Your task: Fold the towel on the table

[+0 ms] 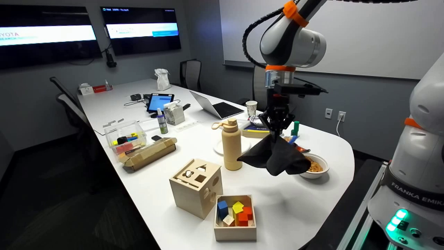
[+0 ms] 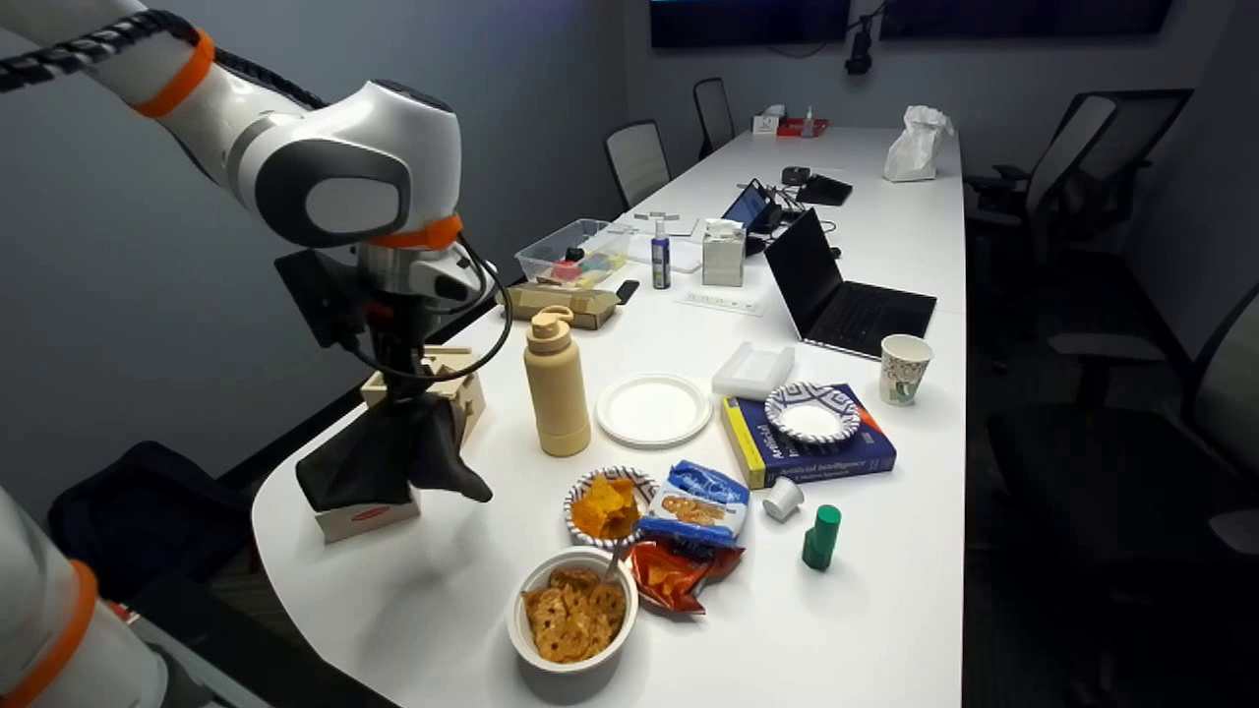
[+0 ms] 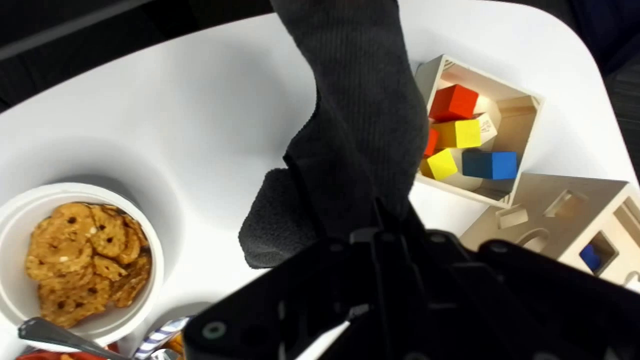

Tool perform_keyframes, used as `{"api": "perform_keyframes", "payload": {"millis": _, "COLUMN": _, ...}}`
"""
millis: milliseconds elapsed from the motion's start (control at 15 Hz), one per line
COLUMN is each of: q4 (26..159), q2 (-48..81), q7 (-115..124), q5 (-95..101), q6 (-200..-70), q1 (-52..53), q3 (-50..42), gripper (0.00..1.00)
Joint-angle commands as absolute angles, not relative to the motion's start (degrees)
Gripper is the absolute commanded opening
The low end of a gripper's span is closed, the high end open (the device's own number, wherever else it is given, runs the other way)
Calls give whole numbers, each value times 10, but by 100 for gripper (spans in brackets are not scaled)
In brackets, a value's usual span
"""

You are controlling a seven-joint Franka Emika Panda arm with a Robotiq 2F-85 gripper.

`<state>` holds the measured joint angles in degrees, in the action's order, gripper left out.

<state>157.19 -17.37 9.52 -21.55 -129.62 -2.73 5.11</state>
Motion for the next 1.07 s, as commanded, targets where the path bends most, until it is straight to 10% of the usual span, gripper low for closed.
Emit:
{"api": "perform_keyframes", "payload": {"millis": 0, "q4": 1568, "q2": -206, "q7": 169, "q5": -164, "q6": -1203, "q1": -26, "q3": 41, "gripper": 1}}
{"api": "perform_keyframes", "payload": {"millis": 1000, "q4": 1328, "q2": 166, "q7": 141, "q5": -120, "q6": -1039, "q1": -13, "q3": 18, "gripper": 1}}
